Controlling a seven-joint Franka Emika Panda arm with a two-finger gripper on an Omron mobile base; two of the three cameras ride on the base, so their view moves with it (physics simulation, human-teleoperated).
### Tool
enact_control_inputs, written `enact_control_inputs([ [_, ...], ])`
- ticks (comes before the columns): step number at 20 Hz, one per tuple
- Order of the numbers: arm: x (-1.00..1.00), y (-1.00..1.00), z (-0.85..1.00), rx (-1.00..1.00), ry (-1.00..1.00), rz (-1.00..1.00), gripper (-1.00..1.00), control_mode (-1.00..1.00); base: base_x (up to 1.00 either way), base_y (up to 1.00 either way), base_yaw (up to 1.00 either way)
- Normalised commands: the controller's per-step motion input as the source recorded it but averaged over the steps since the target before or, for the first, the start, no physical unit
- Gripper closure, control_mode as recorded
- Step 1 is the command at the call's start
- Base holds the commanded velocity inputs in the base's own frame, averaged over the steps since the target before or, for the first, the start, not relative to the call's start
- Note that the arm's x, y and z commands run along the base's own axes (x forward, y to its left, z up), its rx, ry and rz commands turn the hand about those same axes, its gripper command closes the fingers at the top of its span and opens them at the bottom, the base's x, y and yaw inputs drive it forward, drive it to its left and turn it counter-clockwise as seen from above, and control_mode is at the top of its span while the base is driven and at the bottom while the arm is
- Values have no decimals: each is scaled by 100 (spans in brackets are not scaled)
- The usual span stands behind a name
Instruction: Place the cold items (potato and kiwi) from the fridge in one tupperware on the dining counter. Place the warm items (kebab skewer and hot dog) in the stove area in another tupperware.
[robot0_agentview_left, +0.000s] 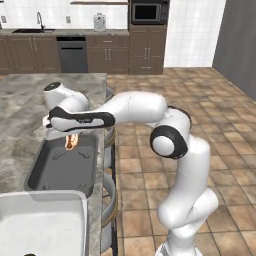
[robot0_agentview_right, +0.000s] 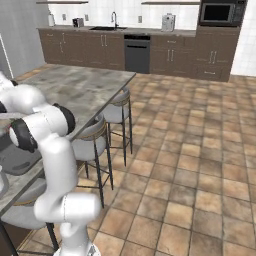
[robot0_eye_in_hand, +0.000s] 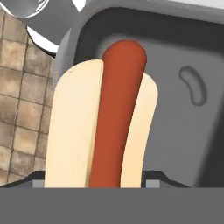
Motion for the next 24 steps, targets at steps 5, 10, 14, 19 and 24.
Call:
enact_control_inputs([
  [5,23,24,-76,1,-51,0,100,-100,0,0,0],
  [10,20,-23,-92,9,-37,0,100,-100,0,0,0],
  [14,65,-38,-21,32,-13,1,100,-100,0,0,0],
  [19,68,-24,-2,36,0,1,100,-100,0,0,0],
  [24,14,0,14,26,2,0,-100,-100,0,0,0],
])
